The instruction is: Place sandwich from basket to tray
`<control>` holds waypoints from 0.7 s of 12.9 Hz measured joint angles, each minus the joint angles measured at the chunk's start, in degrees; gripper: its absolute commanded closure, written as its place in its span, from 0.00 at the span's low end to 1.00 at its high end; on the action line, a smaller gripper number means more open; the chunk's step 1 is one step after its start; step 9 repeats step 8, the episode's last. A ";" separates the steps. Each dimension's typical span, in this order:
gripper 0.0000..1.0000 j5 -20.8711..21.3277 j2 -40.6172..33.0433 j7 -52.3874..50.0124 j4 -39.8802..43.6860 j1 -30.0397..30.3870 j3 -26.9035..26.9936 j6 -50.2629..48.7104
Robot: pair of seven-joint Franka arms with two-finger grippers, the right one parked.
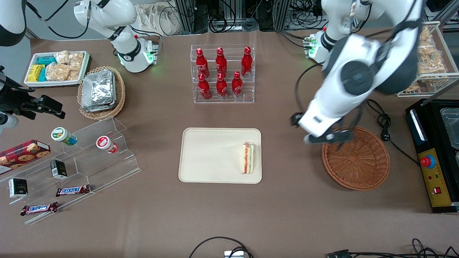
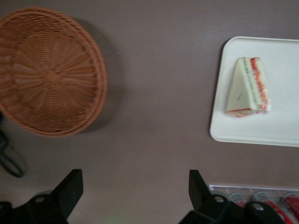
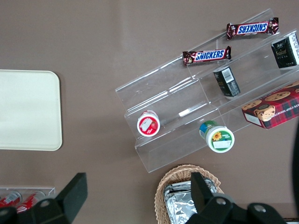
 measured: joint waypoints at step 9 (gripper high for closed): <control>0.00 6.25 -7.14 24.89 -0.20 15.85 0.54 -5.48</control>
